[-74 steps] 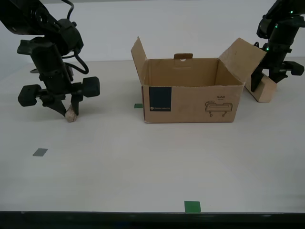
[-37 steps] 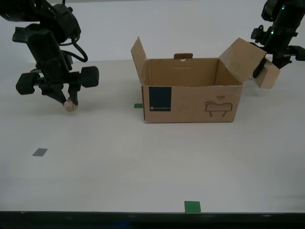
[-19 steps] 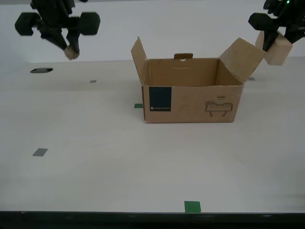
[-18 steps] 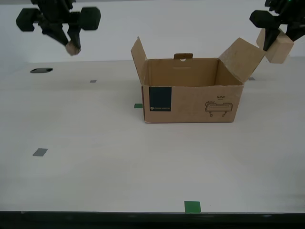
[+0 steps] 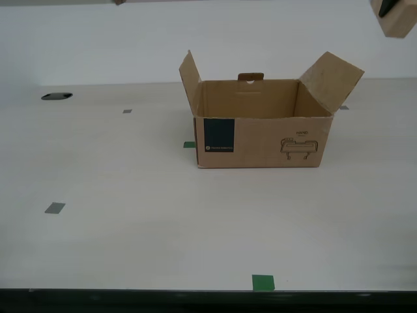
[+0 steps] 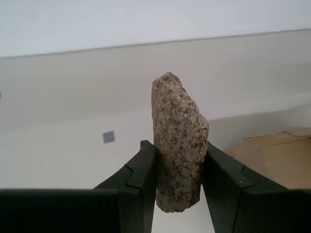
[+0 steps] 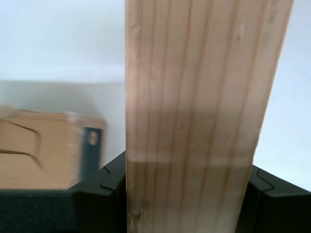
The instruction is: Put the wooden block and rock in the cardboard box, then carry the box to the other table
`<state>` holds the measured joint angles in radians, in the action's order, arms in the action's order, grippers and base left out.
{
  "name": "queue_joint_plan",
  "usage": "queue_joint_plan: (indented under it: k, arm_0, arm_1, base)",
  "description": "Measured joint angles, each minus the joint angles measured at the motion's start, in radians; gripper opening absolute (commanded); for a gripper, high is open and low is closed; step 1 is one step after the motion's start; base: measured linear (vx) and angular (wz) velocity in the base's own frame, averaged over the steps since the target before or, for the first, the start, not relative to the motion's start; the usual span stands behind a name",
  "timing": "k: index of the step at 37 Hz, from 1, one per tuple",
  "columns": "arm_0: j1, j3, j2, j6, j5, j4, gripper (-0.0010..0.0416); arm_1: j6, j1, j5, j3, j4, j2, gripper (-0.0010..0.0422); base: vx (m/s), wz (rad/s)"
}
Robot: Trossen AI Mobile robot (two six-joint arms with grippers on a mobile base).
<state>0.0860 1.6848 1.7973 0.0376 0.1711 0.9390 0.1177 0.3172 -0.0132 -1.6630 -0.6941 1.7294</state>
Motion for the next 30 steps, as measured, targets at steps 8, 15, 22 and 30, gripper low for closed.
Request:
queue_joint_plan:
  k: [8,15,22,30]
  arm_0:
    - [-0.002,0.000,-0.137,-0.018,0.105,0.011,-0.0001]
    - [-0.003,0.000,-0.254,-0.038,0.201,0.012,-0.0001]
    - [-0.010,0.000,-0.345,-0.047,0.257,0.014,-0.0001]
    - [-0.041,0.000,-0.407,-0.049,0.326,0.014,-0.0001]
  arm_1:
    - [-0.013,0.074,0.000,-0.062,-0.003,0.000,-0.0001]
    - [-0.017,0.151,0.022,-0.096,0.010,0.000,-0.0001]
    - [-0.017,0.218,0.031,-0.112,0.028,0.000,-0.0001]
    - [-0.017,0.270,0.113,-0.110,0.078,0.000,-0.0001]
  base:
    - [0.000,0.000]
    - [0.000,0.000]
    - [0.000,0.000]
    - [0.000,0.000]
